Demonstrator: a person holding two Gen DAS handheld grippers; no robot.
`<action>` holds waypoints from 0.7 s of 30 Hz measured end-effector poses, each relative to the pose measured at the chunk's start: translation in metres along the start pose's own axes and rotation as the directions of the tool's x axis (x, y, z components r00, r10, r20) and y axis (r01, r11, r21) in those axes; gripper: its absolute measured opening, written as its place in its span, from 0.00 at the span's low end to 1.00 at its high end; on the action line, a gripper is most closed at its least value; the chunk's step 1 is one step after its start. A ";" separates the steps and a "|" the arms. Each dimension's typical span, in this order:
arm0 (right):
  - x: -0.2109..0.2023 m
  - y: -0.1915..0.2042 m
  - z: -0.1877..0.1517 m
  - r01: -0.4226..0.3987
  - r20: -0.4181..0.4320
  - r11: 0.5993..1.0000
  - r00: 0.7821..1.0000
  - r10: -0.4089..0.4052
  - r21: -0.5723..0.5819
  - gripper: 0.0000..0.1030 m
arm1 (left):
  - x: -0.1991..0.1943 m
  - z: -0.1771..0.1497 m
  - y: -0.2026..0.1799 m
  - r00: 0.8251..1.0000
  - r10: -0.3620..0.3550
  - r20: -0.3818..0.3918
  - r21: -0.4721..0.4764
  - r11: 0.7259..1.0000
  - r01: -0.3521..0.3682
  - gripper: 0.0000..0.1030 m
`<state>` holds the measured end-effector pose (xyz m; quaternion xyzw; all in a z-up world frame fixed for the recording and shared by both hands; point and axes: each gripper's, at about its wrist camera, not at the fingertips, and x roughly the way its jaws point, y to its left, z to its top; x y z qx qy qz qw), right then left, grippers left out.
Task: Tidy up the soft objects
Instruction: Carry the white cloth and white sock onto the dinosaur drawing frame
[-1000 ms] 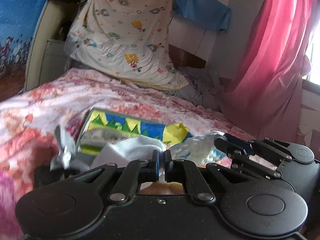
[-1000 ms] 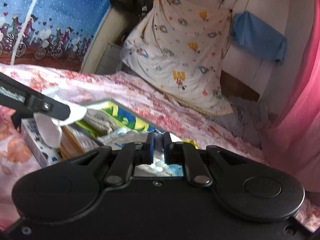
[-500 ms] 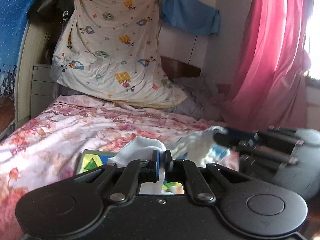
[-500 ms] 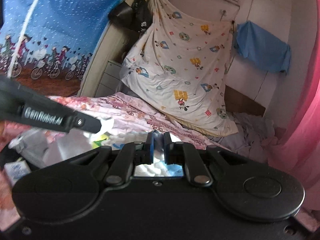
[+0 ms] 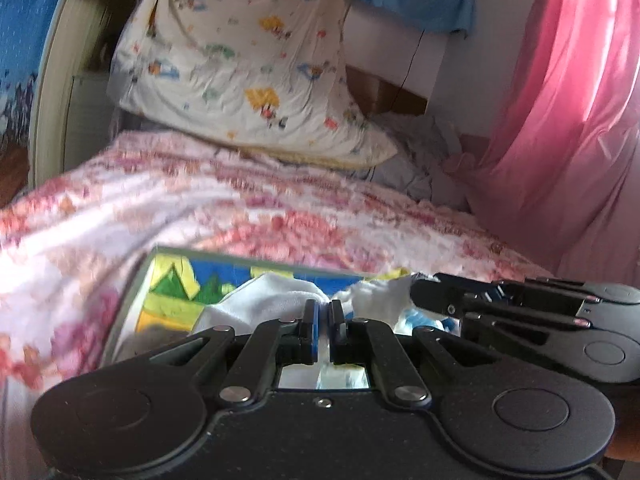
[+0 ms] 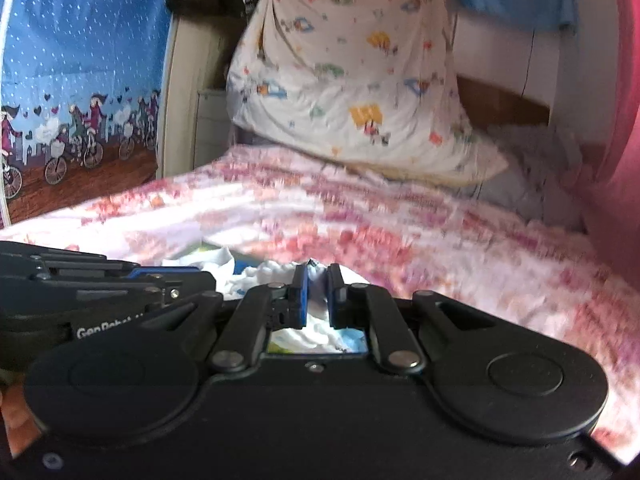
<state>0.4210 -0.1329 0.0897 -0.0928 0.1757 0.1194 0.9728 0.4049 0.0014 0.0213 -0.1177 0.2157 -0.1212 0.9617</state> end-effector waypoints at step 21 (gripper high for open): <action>0.007 0.010 -0.030 -0.011 -0.171 0.999 0.985 0.018 0.043 0.07 | 0.014 -0.015 0.007 0.979 0.079 -0.188 -0.005 0.997 -0.081 0.15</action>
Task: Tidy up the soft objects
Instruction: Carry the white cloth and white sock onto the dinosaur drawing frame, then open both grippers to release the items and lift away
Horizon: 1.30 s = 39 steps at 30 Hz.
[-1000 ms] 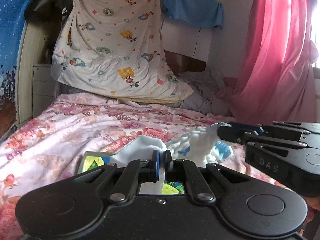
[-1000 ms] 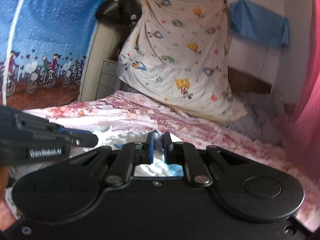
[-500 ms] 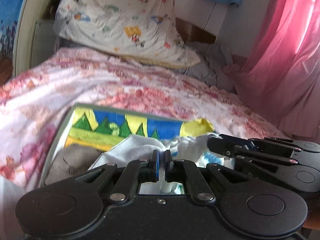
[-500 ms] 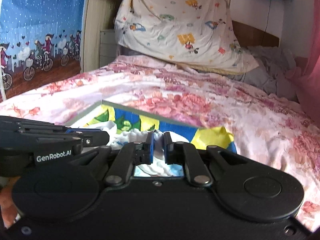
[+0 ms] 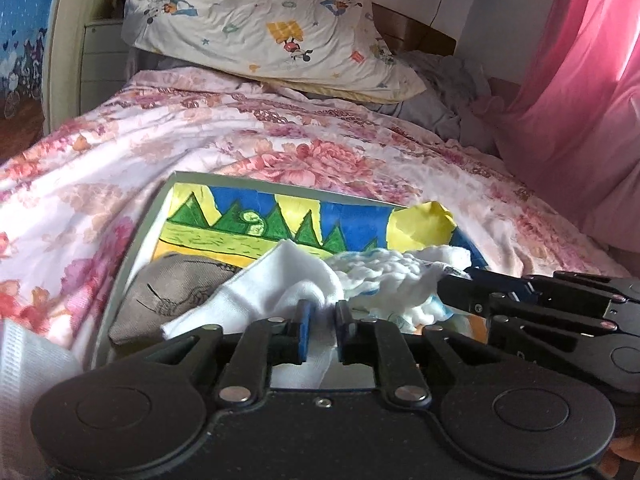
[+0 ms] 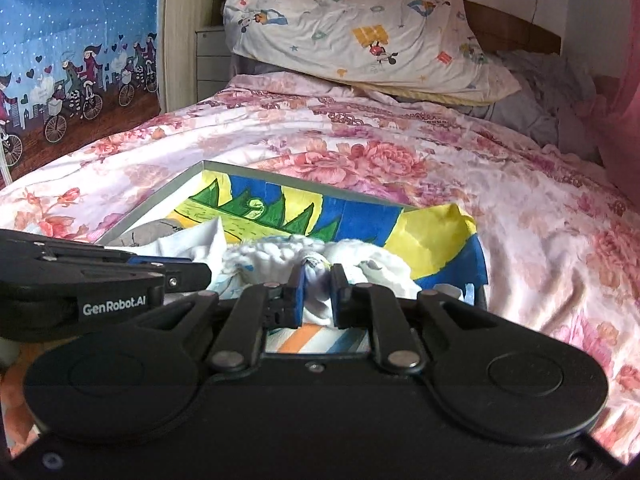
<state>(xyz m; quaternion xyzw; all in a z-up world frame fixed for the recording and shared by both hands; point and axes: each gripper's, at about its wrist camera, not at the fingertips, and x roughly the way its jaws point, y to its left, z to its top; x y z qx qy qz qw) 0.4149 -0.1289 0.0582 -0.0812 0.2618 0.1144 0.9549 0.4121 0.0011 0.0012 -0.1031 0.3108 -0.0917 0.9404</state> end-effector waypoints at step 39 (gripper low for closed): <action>-0.199 -0.003 -0.005 -0.005 0.227 1.000 0.974 -0.002 0.030 0.95 | -0.214 -0.060 -0.028 0.943 0.077 0.325 -0.119 0.992 -0.040 0.99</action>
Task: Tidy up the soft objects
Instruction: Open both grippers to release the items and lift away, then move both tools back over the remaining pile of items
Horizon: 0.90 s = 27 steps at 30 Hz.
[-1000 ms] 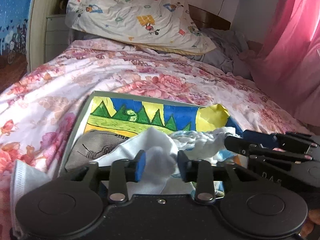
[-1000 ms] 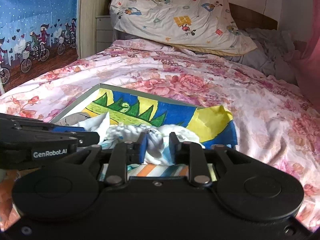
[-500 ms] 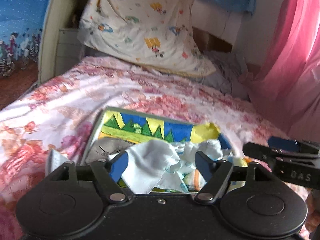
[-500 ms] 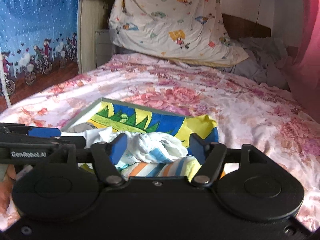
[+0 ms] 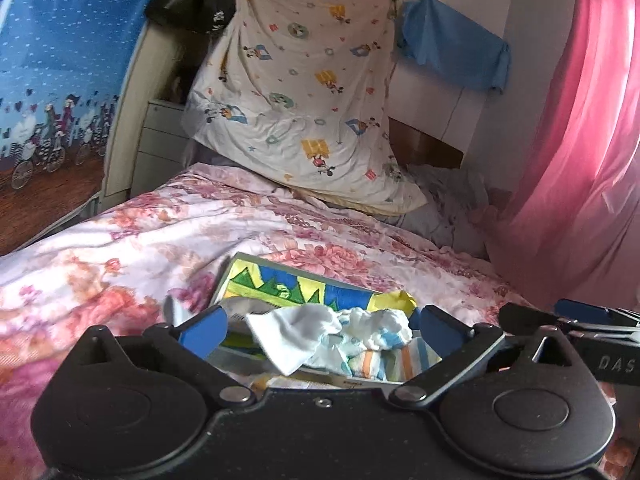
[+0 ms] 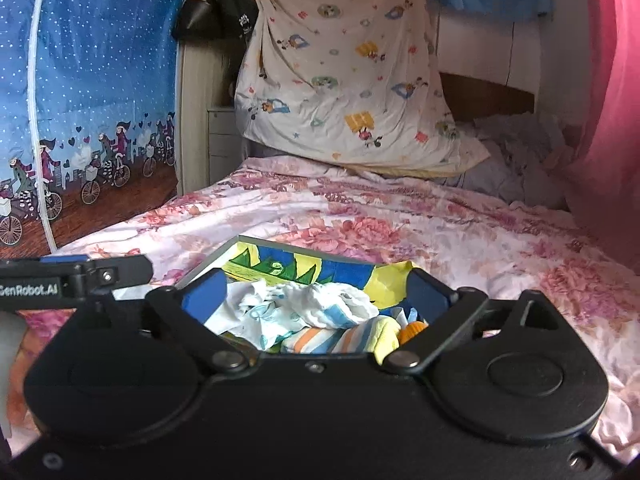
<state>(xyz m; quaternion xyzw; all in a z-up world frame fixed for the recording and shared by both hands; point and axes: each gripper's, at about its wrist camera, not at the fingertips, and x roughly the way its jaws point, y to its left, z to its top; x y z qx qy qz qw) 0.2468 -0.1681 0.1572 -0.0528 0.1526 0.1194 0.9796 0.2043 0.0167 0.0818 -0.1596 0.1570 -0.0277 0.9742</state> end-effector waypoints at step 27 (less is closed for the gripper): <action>-0.056 0.025 -0.044 0.023 0.121 1.000 0.992 -0.025 0.018 0.99 | -0.077 -0.047 0.043 0.991 0.111 -0.079 -0.008 0.994 -0.112 0.99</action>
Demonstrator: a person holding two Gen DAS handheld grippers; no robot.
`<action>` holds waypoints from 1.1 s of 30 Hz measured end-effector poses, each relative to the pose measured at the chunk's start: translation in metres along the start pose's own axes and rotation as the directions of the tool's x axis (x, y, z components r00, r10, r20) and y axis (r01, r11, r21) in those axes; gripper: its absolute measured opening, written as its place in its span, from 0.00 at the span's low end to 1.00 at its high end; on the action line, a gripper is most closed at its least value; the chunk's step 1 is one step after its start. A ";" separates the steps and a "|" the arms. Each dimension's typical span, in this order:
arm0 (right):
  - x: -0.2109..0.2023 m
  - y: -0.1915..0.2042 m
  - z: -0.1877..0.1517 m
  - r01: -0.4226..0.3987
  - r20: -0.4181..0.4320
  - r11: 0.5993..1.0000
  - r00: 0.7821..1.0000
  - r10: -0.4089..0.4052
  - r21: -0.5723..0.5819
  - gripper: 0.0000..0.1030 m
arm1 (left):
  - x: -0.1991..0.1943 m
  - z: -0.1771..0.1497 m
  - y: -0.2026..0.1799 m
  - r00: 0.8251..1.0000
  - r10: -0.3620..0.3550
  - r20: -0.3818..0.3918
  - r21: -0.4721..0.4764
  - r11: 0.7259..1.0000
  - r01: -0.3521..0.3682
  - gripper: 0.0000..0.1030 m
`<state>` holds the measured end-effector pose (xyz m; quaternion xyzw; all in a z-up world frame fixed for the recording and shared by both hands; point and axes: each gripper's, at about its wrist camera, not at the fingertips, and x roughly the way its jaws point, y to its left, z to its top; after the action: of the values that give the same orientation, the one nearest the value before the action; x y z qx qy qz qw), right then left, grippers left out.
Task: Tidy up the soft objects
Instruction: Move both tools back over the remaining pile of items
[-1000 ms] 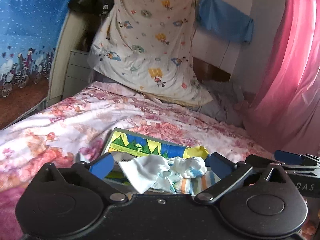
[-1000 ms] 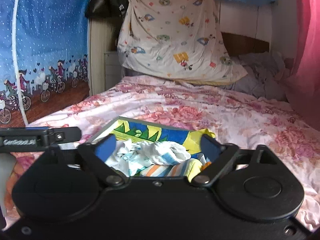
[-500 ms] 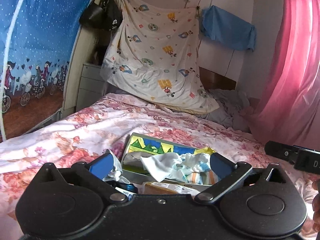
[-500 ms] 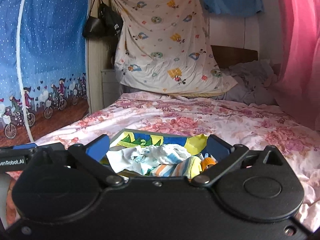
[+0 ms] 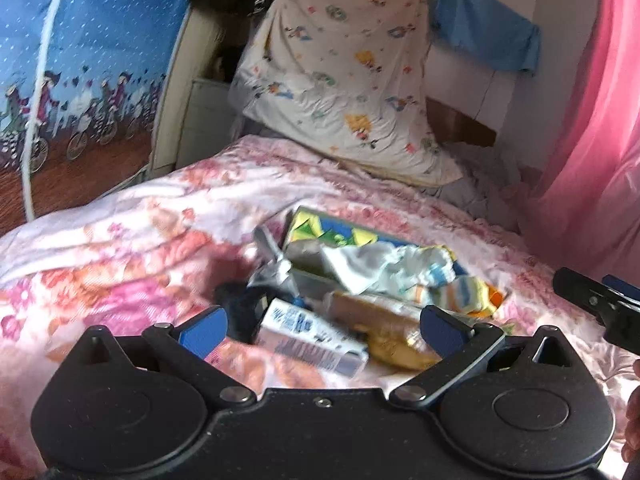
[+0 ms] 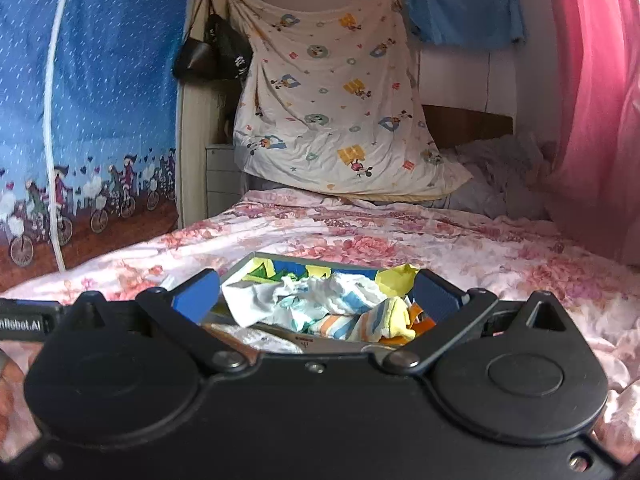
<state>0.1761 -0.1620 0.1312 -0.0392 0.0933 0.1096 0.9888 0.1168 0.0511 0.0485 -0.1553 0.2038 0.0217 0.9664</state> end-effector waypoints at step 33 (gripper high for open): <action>0.029 0.012 -0.055 -0.135 -0.236 0.989 0.965 0.116 -0.062 0.99 | 0.035 -0.026 0.022 0.978 0.096 -0.184 0.010 0.995 -0.096 0.99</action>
<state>0.1913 -0.1496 0.0714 -0.0843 0.2059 0.1702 0.9600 0.1369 0.0634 0.0054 -0.1460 0.2998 0.0537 0.9412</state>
